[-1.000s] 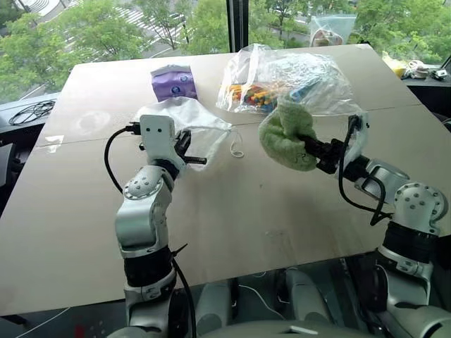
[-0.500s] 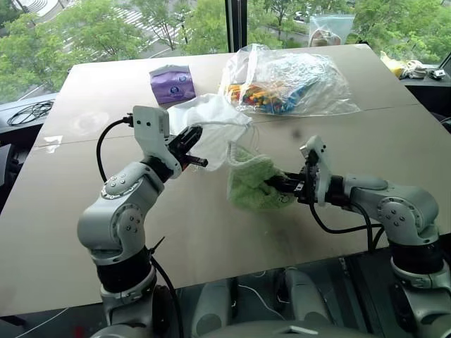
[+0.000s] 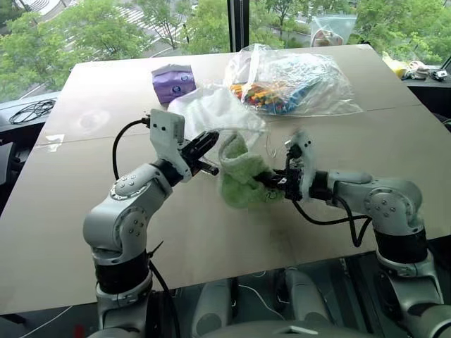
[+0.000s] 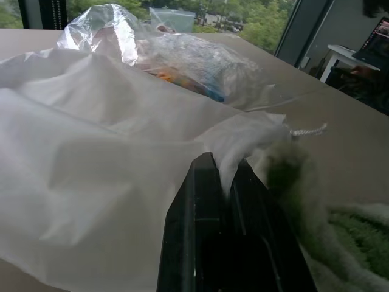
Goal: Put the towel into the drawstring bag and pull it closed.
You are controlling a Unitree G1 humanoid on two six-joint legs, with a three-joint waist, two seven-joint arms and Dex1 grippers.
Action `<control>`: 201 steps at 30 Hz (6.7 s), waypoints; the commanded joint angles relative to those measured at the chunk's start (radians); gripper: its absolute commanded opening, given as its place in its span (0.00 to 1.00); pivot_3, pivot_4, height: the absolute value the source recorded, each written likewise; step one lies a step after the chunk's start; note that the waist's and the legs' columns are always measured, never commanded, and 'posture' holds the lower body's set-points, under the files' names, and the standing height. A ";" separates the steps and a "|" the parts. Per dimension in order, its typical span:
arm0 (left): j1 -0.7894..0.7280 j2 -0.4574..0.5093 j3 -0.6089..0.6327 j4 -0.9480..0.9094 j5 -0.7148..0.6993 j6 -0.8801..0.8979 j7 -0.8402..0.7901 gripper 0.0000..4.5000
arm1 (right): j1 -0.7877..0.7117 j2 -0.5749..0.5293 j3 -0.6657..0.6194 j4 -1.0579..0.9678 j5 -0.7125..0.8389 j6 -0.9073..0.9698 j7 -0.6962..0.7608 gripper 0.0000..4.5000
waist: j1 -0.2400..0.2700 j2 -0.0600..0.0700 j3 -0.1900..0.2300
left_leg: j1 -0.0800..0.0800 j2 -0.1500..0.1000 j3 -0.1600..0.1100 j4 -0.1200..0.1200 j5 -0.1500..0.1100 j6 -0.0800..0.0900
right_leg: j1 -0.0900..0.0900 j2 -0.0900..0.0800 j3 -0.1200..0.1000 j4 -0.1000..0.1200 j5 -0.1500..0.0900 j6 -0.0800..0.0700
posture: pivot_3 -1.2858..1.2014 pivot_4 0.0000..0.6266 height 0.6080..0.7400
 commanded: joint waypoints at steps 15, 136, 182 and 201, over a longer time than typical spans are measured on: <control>0.065 0.010 -0.086 -0.085 -0.116 -0.039 -0.003 0.00 | -0.055 0.413 -0.237 0.131 0.180 0.048 -0.291 0.00 | -0.006 0.001 0.000 | 0.000 0.000 -0.001 0.000 0.000 0.000 | 0.000 0.001 0.000 0.000 0.000 0.000 | 0.52 0.24 1.00; -0.044 -0.112 -0.219 0.230 -0.130 -0.140 -0.058 0.00 | -0.070 -0.068 0.262 0.168 -0.408 -0.597 -0.144 0.47 | 0.000 0.000 0.000 | 0.000 0.001 0.004 -0.006 0.000 0.001 | 0.000 0.006 0.007 -0.010 0.003 0.004 | 0.52 0.24 1.00; -0.141 0.052 -0.226 0.229 -0.178 -0.247 -0.247 0.00 | -0.041 0.128 -0.050 0.088 0.035 -0.496 -0.429 0.51 | -0.009 0.000 0.000 | 0.003 0.001 0.006 -0.005 0.001 0.001 | -0.001 0.007 0.011 -0.003 0.002 0.003 | 0.52 0.24 1.00; -0.262 0.127 -0.192 0.368 -0.070 -0.365 -0.287 0.00 | 0.029 -0.253 -0.024 -0.051 -0.080 -0.484 0.203 0.71 | -0.001 0.000 0.001 | 0.002 0.000 0.006 -0.004 0.001 0.001 | -0.001 0.006 0.011 -0.003 0.002 0.002 | 0.52 0.24 1.00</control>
